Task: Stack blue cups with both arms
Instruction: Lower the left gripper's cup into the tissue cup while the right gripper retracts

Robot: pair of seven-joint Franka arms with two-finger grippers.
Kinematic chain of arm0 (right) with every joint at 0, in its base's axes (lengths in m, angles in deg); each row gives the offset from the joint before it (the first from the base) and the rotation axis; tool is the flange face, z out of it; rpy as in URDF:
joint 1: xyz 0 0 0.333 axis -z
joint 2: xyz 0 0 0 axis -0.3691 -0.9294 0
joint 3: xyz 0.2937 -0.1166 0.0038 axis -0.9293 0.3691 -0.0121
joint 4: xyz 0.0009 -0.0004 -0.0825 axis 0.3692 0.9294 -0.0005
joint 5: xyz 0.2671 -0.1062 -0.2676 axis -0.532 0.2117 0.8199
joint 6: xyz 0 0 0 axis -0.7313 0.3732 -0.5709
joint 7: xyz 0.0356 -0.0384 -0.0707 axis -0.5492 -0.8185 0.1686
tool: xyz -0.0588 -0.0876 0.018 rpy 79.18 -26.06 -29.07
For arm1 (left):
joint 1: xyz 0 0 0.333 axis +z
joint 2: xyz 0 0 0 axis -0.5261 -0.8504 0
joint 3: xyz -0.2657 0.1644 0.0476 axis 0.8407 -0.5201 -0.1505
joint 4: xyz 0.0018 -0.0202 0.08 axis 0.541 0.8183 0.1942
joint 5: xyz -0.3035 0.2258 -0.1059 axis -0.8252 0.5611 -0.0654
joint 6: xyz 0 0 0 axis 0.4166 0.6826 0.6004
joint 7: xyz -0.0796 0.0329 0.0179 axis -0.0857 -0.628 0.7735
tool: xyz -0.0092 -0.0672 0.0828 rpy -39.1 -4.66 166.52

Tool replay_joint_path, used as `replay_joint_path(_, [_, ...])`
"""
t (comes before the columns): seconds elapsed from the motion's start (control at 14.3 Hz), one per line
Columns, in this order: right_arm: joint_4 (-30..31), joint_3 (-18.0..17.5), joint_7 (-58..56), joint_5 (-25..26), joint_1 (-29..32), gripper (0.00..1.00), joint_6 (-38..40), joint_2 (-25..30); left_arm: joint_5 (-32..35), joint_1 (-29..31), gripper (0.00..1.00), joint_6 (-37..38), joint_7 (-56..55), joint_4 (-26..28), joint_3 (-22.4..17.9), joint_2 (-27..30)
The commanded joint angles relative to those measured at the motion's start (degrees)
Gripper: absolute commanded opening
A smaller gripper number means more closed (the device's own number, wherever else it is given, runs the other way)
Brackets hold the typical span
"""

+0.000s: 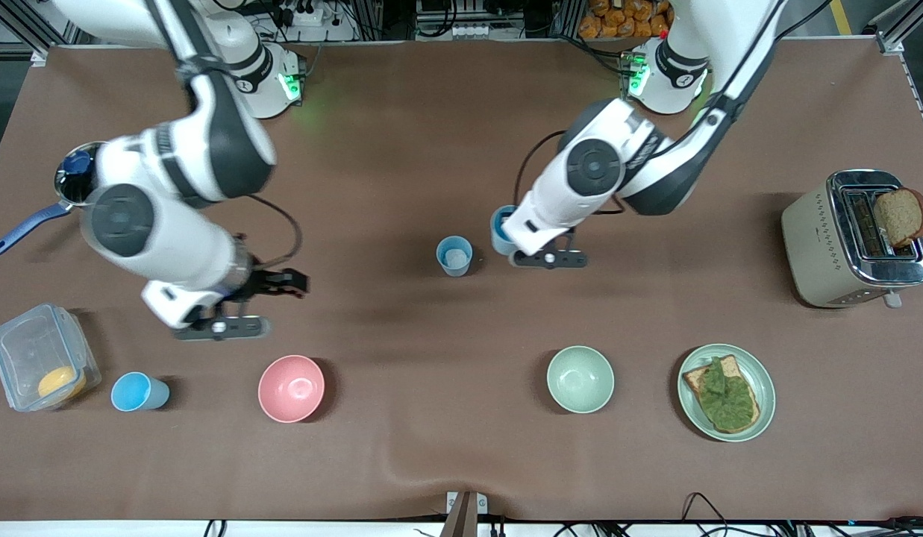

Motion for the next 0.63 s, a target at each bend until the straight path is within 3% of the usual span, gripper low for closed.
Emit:
replay_joint_path(0.0, [1.3,-1.0,-3.5,-0.7,3.2,1.0,3.1,4.5,1.2,-4.7,0.0,0.7,-7.3,-6.4,-0.5,-6.3])
replay_joint_path(0.21, [1.2,-0.9,-4.0,-1.3,6.5,1.0,4.9,7.5,1.7,-10.9,0.0,0.7,-10.5,-8.6,-4.2,-9.3])
replay_joint_path(0.35, [-3.6,-1.0,-4.2,-1.3,8.4,1.0,6.9,7.3,1.7,-14.4,0.0,0.7,-11.0,-8.9,-8.1,-9.3])
replay_joint_path(0.56, [-5.3,-1.0,-4.4,-0.6,9.7,1.0,7.7,7.6,1.7,-15.0,0.0,0.7,-11.1,-11.7,-8.4,-10.6])
